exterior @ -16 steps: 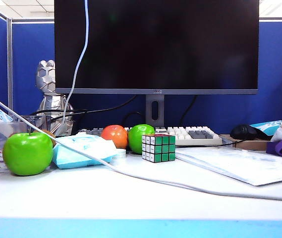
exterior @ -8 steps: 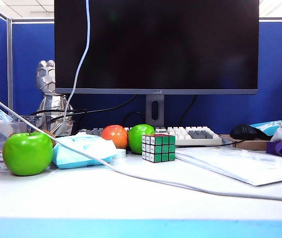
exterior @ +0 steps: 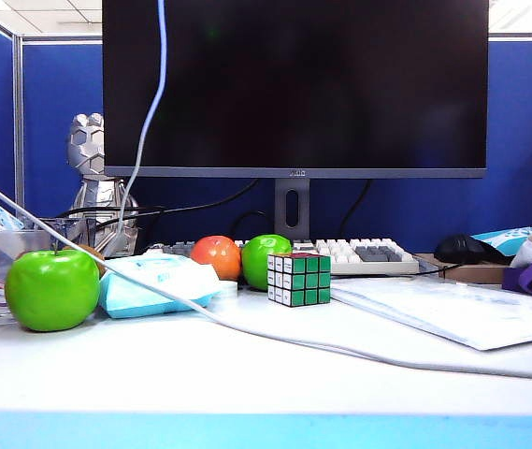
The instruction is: Pick up the Type-C charging cable and the charging base, insert one end of the Type-C charger into the corresponding slot on the base, and finally place the plugged-in charger back on the table.
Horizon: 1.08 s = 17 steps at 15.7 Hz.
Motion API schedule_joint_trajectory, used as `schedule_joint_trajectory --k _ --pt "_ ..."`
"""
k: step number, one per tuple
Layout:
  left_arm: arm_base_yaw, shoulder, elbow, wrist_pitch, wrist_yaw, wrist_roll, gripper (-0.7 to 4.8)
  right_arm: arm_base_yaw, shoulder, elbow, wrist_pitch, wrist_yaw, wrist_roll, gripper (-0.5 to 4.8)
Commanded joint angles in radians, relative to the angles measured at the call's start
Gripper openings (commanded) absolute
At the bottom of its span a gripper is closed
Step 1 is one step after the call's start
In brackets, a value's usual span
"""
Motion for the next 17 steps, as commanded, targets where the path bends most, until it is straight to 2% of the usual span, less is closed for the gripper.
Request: schedule_joint_trajectory --k 1,6,7,12,17 --pt "0.000 -0.002 0.002 -0.010 0.009 -0.002 -0.05 0.001 -0.002 0.008 0.075 -0.023 0.003 -0.05" --pt "0.000 -0.002 0.002 -0.011 0.029 -0.003 -0.05 0.002 0.004 0.008 0.082 -0.023 0.003 -0.05" --pt "0.000 -0.002 0.002 -0.064 0.035 0.000 -0.05 0.002 0.004 0.008 0.109 -0.026 0.005 -0.05" --pt "0.000 -0.002 0.002 -0.085 0.121 0.029 -0.05 0.002 -0.004 0.008 0.105 -0.026 0.025 -0.05" --pt "0.015 -0.002 0.002 -0.086 0.126 0.031 -0.06 0.001 -0.022 0.008 0.109 -0.018 0.025 -0.05"
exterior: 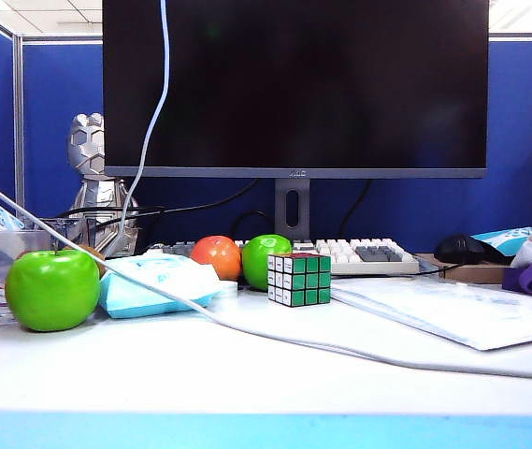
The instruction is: Pick up the Type-C charging cable and the charging base, insert one end of the Type-C charger into the corresponding slot on the base, and finally place the plugged-in charger back on the table.
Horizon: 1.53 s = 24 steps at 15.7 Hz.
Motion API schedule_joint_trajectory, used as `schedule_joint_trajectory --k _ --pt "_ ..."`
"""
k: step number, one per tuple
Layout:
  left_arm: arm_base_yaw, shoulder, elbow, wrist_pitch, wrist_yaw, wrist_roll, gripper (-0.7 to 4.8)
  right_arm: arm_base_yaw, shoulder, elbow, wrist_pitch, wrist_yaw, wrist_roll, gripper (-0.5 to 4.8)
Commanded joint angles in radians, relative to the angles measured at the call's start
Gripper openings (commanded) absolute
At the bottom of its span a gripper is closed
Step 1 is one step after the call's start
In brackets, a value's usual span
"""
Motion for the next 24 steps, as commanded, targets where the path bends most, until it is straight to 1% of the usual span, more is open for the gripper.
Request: schedule_joint_trajectory --k 1,5,7,8,9,12,13,15,16,19,20,21,23,24 --pt "0.010 0.002 -0.003 -0.026 0.054 0.005 -0.05 0.001 -0.024 0.015 0.106 0.002 0.008 -0.05" --pt "0.010 0.002 -0.003 -0.033 0.091 0.005 -0.05 0.001 -0.023 0.015 0.126 0.001 0.008 -0.05" --pt "0.010 0.002 -0.003 -0.076 0.138 0.006 -0.05 0.001 -0.024 0.015 0.124 -0.003 -0.008 -0.06" --pt "0.010 0.002 -0.003 -0.082 0.142 0.013 -0.05 0.001 -0.024 0.015 0.124 -0.003 -0.010 -0.05" --pt "0.009 0.002 -0.003 -0.106 0.159 0.047 -0.06 0.001 -0.024 0.015 0.124 -0.009 -0.012 -0.05" --pt "0.009 0.002 -0.003 -0.124 0.163 0.049 -0.06 0.001 -0.024 0.015 0.125 -0.029 -0.021 -0.05" --pt "0.009 0.003 -0.003 -0.131 0.181 0.050 -0.05 0.001 -0.024 0.015 0.140 -0.024 0.057 -0.06" --pt "0.010 0.003 -0.003 -0.141 0.181 0.055 -0.05 0.001 -0.026 0.015 0.156 -0.026 0.063 -0.05" --pt "0.009 0.003 -0.003 -0.170 0.190 0.087 -0.05 0.001 -0.026 0.015 0.162 -0.025 0.031 -0.06" --pt "0.009 0.003 -0.003 -0.231 0.200 0.114 -0.06 0.001 -0.026 0.015 0.176 -0.029 0.003 -0.06" --pt "0.009 0.003 -0.003 -0.242 0.201 0.121 -0.05 0.001 -0.026 0.015 0.179 -0.028 0.004 -0.05" --pt "0.009 0.003 -0.003 -0.264 0.207 0.162 -0.05 0.001 -0.026 0.015 0.184 -0.026 0.010 -0.05" --pt "0.009 0.003 -0.003 -0.299 0.207 0.183 -0.05 0.001 -0.029 0.015 0.214 -0.027 0.061 -0.06" --pt "0.009 0.003 -0.003 -0.311 0.207 0.185 -0.05 0.001 -0.031 0.015 0.226 -0.026 0.064 -0.05"
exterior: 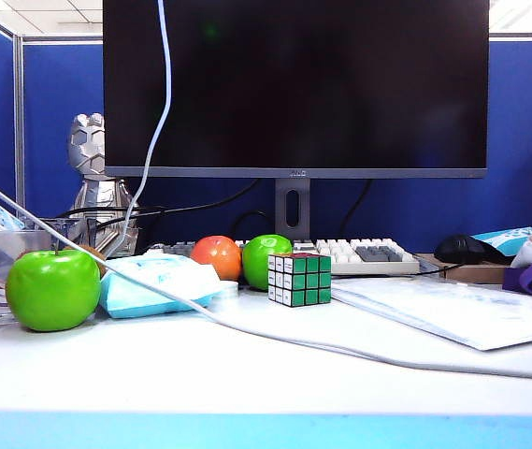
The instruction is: Pick up the Type-C charging cable and the charging base, insert one end of the Type-C charger into the corresponding slot on the base, and finally place the plugged-in charger back on the table.
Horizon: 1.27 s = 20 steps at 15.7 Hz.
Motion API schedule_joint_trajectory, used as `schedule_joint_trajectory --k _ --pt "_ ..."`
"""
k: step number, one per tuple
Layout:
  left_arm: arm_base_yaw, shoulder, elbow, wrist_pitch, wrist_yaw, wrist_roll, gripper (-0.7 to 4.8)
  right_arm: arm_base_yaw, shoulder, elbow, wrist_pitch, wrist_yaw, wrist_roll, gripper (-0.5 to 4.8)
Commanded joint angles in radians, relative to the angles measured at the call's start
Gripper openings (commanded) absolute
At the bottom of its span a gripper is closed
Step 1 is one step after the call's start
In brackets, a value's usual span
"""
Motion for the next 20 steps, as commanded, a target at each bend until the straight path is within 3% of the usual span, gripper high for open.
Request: schedule_joint_trajectory --k 1,3,8,9,10,13,20 --pt "-0.001 0.018 -0.016 -0.122 0.101 0.035 -0.05 0.001 -0.024 0.024 0.254 -0.007 0.031 -0.06" --pt "-0.001 0.018 -0.016 -0.148 0.101 0.056 -0.05 0.001 -0.024 0.024 0.246 -0.010 -0.040 -0.05" --pt "-0.001 0.018 -0.016 -0.186 0.098 0.106 -0.03 0.001 -0.024 0.024 0.246 -0.006 -0.043 -0.06" --pt "-0.001 0.018 -0.016 -0.181 0.088 0.105 1.11 0.001 -0.024 0.024 0.237 -0.006 -0.043 -0.05" --pt "-0.001 0.018 -0.016 -0.179 0.085 0.106 1.75 0.001 -0.024 0.024 0.227 -0.006 -0.044 -0.05" --pt "-0.001 0.018 -0.016 -0.142 0.071 0.104 1.80 0.001 -0.025 0.024 0.203 0.004 -0.048 -0.05" --pt "0.103 0.010 -0.016 -0.093 -0.001 0.065 1.72 0.000 -0.049 0.024 0.035 0.195 -0.072 -0.06"
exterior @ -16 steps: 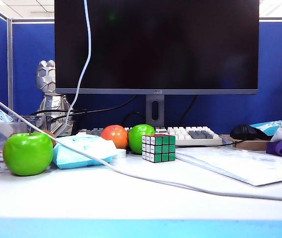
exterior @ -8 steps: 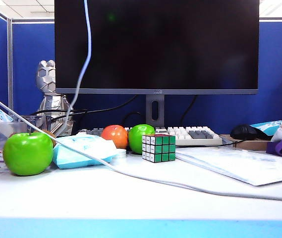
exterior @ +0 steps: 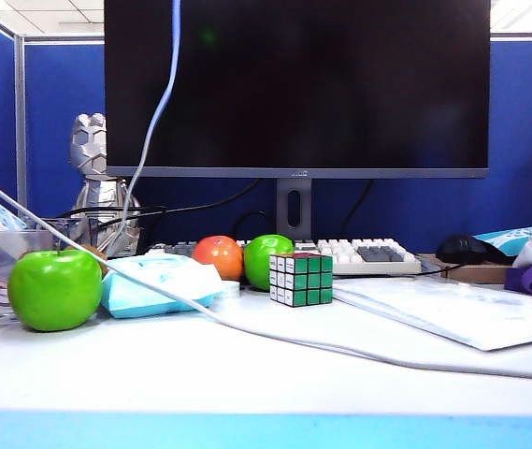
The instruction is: Pick up the Type-C charging cable and the charging base, insert one end of the Type-C charger into the corresponding slot on the base, and finally place the plugged-in charger back on the table.
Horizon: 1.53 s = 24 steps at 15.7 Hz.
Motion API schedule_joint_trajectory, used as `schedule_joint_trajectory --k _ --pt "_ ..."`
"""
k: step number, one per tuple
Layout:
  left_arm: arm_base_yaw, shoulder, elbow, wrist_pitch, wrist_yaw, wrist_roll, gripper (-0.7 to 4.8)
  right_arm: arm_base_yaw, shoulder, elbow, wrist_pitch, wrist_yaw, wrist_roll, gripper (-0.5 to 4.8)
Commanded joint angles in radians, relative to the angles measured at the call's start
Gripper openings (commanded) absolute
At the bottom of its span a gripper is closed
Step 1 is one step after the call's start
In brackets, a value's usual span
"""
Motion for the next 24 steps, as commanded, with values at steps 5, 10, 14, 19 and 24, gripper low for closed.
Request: schedule_joint_trajectory --k 5,10,14,19,24 --pt "0.104 -0.010 0.003 -0.130 -0.081 0.003 0.76 -0.008 -0.005 0.005 -0.136 0.177 -0.039 -0.06" --pt "0.104 -0.010 0.003 -0.337 -0.156 0.109 -0.06 -0.014 0.018 0.005 -0.232 0.301 -0.032 -0.06" --pt "0.104 -0.016 0.003 -0.390 -0.248 0.122 -0.06 -0.014 0.089 0.005 -0.400 0.319 -0.031 -0.06" --pt "0.104 -0.050 0.004 -0.476 -0.452 0.169 -0.06 -0.022 0.232 0.005 -0.500 0.341 -0.032 -0.06" --pt "0.104 -0.148 0.004 -0.698 -0.770 0.400 -0.06 -0.025 0.385 0.005 -0.515 0.341 -0.032 -0.06"
